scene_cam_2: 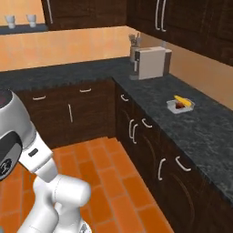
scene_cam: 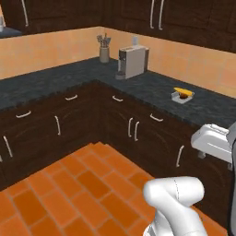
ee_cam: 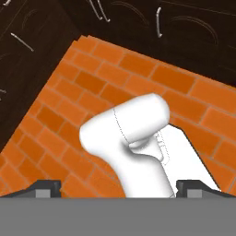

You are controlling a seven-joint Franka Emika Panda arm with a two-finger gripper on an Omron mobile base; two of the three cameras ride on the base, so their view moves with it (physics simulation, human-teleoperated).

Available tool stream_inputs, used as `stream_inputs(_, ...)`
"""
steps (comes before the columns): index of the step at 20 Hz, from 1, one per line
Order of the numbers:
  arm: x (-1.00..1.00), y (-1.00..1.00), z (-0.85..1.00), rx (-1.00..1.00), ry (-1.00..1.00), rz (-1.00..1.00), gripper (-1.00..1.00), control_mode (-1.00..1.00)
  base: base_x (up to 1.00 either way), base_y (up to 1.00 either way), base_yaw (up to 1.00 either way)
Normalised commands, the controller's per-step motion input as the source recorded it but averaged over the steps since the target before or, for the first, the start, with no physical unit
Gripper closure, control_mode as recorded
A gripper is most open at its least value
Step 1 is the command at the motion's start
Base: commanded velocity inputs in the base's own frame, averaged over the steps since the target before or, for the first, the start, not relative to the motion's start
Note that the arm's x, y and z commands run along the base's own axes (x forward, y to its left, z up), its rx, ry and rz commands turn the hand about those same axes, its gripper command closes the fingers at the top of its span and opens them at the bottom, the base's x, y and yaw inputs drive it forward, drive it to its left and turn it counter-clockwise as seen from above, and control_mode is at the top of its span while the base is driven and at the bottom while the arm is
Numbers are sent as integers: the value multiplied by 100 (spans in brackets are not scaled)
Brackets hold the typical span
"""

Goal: Take the meat container that has the steak and place it on the second highest rack of the freezer. Then take the vegetable container that has the corn and bell pepper and place it on the highest rack of the freezer.

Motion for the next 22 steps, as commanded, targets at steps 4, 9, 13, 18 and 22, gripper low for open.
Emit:
stream_inputs(4,0,0,0,0,0,0,-100,100,100,14,-44)
stream_inputs(9,0,0,0,0,0,0,-100,100,98,24,-50)
stream_inputs(13,0,0,0,0,0,0,-100,100,85,37,-56)
stream_inputs(18,0,0,0,0,0,0,-100,100,73,40,-59)
stream_inputs(22,0,0,0,0,0,0,-100,100,66,42,-60)
